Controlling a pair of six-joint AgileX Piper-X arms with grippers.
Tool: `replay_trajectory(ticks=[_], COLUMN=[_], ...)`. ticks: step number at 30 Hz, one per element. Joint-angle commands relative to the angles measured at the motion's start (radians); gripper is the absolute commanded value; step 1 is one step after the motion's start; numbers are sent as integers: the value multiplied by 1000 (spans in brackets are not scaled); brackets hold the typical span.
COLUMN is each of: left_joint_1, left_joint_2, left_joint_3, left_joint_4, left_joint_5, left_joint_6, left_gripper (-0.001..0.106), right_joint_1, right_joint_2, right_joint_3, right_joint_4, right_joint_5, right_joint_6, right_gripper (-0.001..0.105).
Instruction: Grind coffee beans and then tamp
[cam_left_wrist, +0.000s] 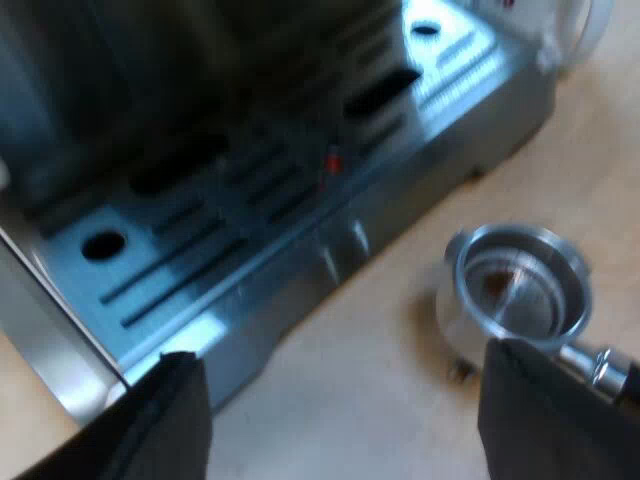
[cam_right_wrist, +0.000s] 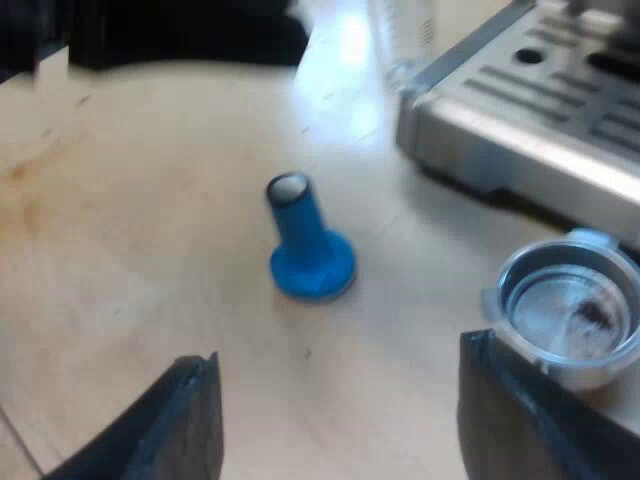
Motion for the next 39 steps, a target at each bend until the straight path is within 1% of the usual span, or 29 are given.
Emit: replay_trajectory(ticks=[1,3,5,10,13,15,17,18,20,22,23,25,26,27,29,30,32,33,35,37,38,39], left_joint_1=[3,3,3,3,3,3,3,3,3,3,3,3,37,50,110,121,195,214,283,330,353,358], left_joint_2=[-28,-40,-52,-73,-79,-78,-78,-78,-78,-78,-78,-78,-78,-78,-81,-81,-83,-83,-91,-103,-112,-116], left_joint_3=[-57,-89,-136,-212,-254,-267,-294,-312,-328,-334,-336,-343,-357,-359,-367,-370,-378,-379,-380,-380,-380,-380], left_joint_4=[65,96,137,195,223,230,242,247,249,249,249,249,252,257,285,293,338,350,397,439,463,468], left_joint_5=[-3,-3,-3,-3,-3,-3,-3,-3,-3,-5,-5,-7,-15,-15,-15,-15,-13,-13,-10,-10,-10,-10], left_joint_6=[-11,-11,-11,-11,-48,-58,-77,-78,-78,-78,-78,-85,-119,-128,-141,-141,-141,-141,-141,-133,-116,-112], left_gripper=[59,59,59,59,59,59,59,59,59,59,59,59,59,59,59,59,59,59,59,59,59,59], right_joint_1=[2,2,2,-13,-51,-76,-86,-142,-181,-251,-325,-403,-500,-534,-625,-640,-726,-746,-812,-865,-899,-910], right_joint_2=[-1,-1,-1,-1,-1,-1,-1,-1,-1,-1,-1,-1,-1,-1,-5,-9,-30,-33,-58,-80,-97,-105], right_joint_3=[-52,-83,-133,-227,-280,-305,-311,-343,-358,-386,-407,-422,-436,-438,-441,-441,-441,-441,-441,-441,-441,-441], right_joint_4=[76,135,215,340,397,424,428,475,497,537,579,608,645,656,678,684,708,712,728,744,756,765], right_joint_5=[-16,-16,-16,-14,-14,-14,-16,-25,-35,-80,-127,-168,-213,-228,-289,-297,-322,-322,-333,-340,-344,-346], right_joint_6=[1,4,4,10,10,10,10,10,10,10,10,10,10,10,3,3,-23,-26,-66,-99,-122,-133], right_gripper=[54,54,54,54,54,54,54,54,54,54,54,54,54,54,54,54,54,54,54,54,54,54])
